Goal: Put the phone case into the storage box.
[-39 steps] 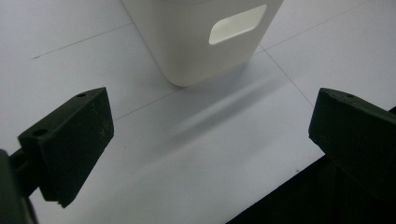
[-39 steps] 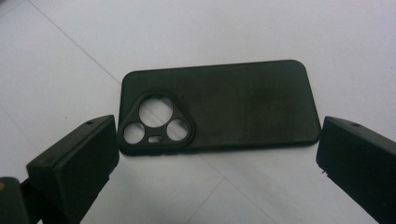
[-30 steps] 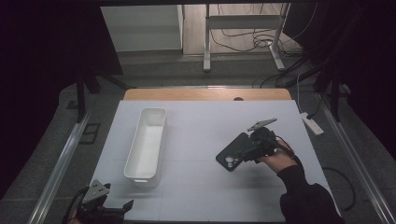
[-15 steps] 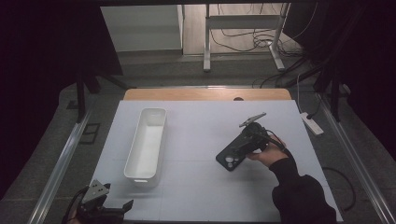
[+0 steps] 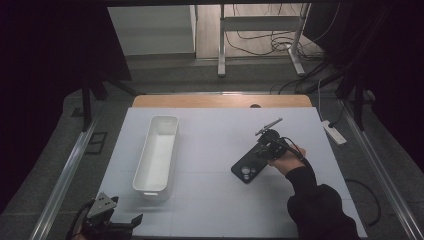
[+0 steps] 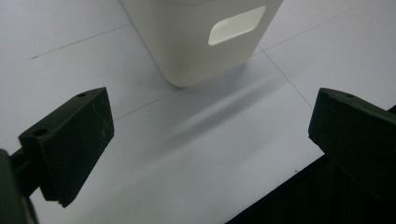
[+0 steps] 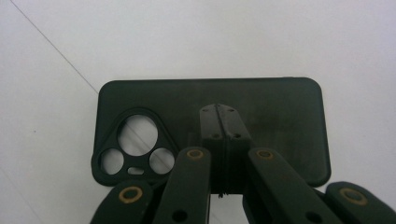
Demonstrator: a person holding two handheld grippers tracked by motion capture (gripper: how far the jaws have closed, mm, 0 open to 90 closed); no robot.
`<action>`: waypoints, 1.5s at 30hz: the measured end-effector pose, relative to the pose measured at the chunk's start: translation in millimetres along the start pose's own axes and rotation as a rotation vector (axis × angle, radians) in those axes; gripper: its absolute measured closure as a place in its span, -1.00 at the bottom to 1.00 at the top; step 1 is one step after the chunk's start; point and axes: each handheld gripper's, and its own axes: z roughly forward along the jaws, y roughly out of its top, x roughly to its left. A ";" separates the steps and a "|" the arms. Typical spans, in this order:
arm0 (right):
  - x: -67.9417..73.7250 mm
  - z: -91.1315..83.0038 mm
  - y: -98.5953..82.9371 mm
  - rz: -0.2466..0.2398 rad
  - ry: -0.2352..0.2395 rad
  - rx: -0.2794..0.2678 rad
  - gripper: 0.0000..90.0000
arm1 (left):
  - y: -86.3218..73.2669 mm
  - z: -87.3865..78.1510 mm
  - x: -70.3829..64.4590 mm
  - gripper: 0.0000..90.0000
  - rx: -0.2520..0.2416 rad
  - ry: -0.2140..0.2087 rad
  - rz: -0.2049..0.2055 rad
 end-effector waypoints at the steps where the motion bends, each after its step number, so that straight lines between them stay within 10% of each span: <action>1: -0.7 1.4 0.7 0.002 -0.001 0.000 1.00 | 0.0 0.0 0.0 -0.98 0.000 0.001 0.002; 45: -30.0 50.6 36.0 0.022 -0.069 0.015 1.00 | 0.2 0.5 -1.3 -0.97 0.005 0.002 0.018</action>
